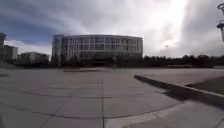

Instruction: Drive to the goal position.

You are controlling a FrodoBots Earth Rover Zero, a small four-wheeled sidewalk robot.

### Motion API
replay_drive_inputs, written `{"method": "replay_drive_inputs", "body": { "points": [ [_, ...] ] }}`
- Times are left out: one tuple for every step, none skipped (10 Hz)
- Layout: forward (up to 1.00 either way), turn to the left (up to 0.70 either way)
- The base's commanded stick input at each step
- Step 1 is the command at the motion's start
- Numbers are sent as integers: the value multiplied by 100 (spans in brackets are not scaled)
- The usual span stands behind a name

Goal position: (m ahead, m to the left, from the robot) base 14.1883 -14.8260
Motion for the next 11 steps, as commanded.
{"method": "replay_drive_inputs", "body": {
  "points": [
    [70,0],
    [70,0],
    [70,0],
    [70,0],
    [70,0],
    [70,0],
    [70,0],
    [70,0],
    [70,0],
    [70,1],
    [70,5]
  ]
}}
